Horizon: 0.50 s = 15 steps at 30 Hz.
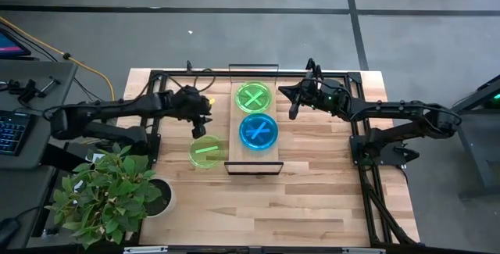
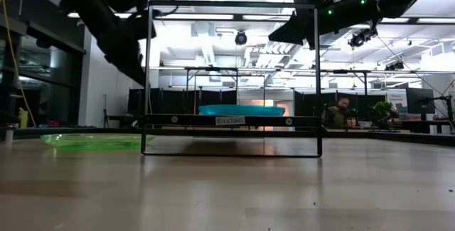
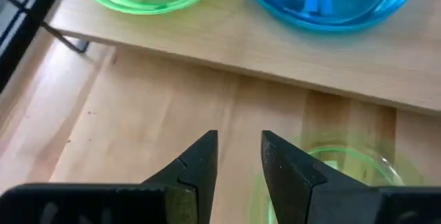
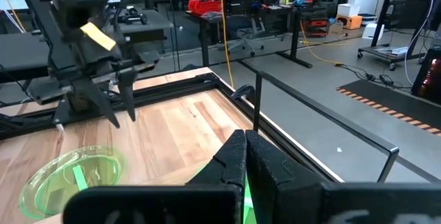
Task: Place and stack plates onto a shelf
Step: Stack the green plate on top of the green plates on the shelf
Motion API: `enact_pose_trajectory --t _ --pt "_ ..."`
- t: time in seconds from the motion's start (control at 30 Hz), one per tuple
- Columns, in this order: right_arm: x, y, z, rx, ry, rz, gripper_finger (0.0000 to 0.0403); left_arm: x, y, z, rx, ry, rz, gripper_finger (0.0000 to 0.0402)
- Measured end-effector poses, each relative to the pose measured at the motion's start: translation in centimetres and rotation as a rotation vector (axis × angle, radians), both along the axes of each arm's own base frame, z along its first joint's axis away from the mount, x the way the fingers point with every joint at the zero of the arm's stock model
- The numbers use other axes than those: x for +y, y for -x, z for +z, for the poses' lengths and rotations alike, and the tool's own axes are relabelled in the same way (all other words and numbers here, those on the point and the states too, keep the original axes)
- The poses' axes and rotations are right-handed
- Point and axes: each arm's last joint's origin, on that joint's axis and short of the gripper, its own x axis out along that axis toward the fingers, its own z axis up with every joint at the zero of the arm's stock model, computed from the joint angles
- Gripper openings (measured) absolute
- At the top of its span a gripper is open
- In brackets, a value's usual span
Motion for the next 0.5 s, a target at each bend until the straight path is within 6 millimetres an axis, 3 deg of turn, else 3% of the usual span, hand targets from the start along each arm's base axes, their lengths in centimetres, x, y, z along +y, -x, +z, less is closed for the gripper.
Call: enact_pose_trajectory --t 0.23,0.5 --pt "0.0 0.0 -0.1 0.009 -0.003 -0.002 0.0 0.1 -0.7 -2.4 0.102 0.198 -0.148 0.0104" --pt "0.0 0.0 -0.1 0.009 -0.003 -0.002 0.0 1.9 -1.4 -5.8 0.241 0.23 -0.172 0.0104"
